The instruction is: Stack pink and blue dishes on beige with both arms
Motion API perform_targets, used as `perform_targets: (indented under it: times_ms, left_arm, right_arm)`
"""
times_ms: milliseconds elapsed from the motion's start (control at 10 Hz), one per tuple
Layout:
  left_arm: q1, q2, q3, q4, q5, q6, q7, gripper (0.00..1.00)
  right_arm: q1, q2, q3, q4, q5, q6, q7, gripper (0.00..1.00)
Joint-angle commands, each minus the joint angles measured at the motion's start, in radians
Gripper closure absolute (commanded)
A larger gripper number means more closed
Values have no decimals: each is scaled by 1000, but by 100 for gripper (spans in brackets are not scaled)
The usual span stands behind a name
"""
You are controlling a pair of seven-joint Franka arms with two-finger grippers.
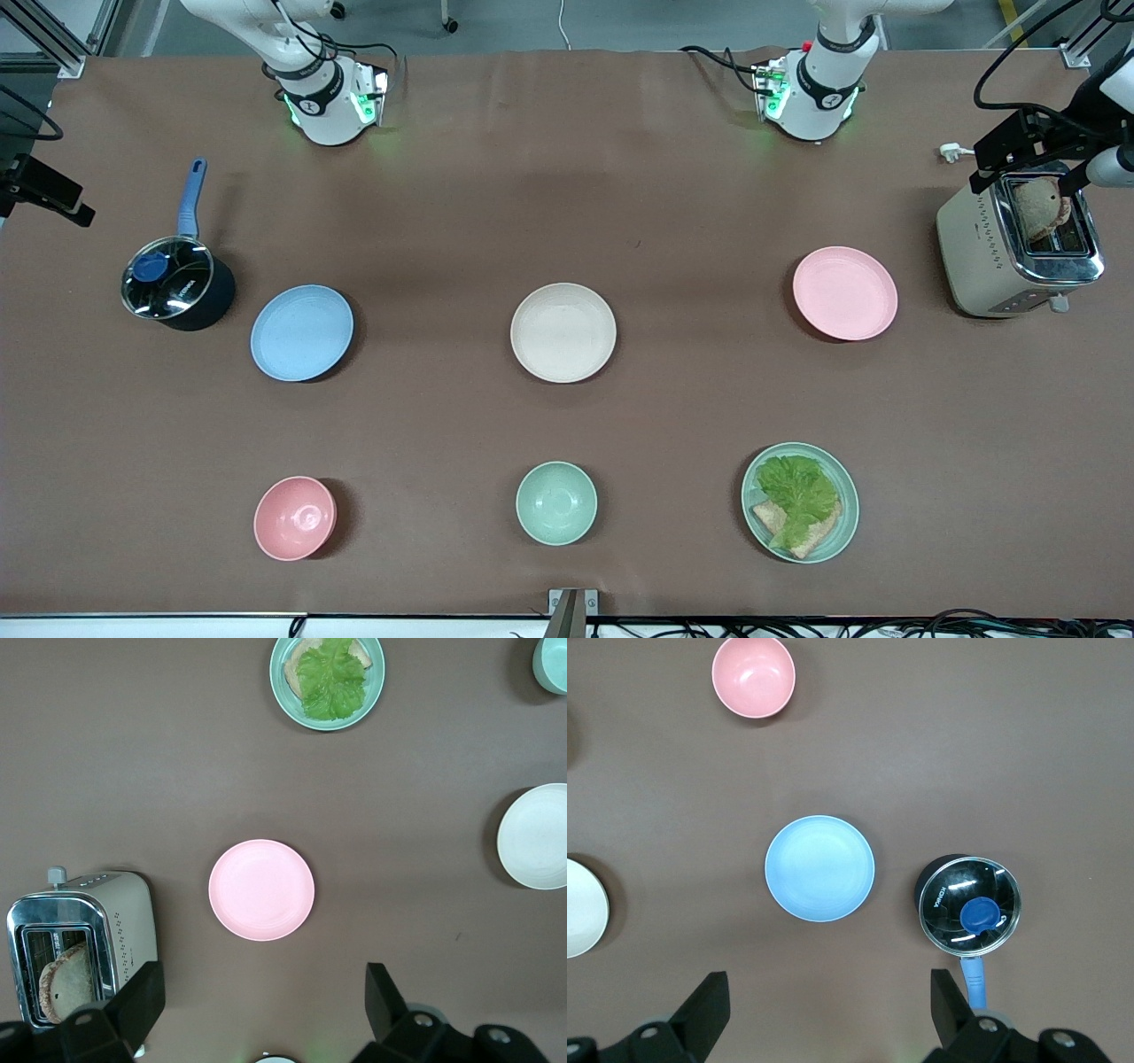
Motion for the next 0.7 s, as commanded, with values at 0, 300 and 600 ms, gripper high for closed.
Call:
perform_targets:
  times_ms: [0, 300, 600]
  left_arm:
    - [-3, 18, 2, -8, 15, -3, 12, 1]
    - [1, 29, 8, -7, 11, -3, -10, 0]
    - [-2, 73, 91, -31, 8, -2, 22, 1]
  right_arm:
    - [-7, -7, 2, -9, -5, 6, -13, 0]
    - [-18, -5, 1, -16, -5, -19, -52, 0]
    - [-44, 53, -44, -84, 70, 42, -244, 0]
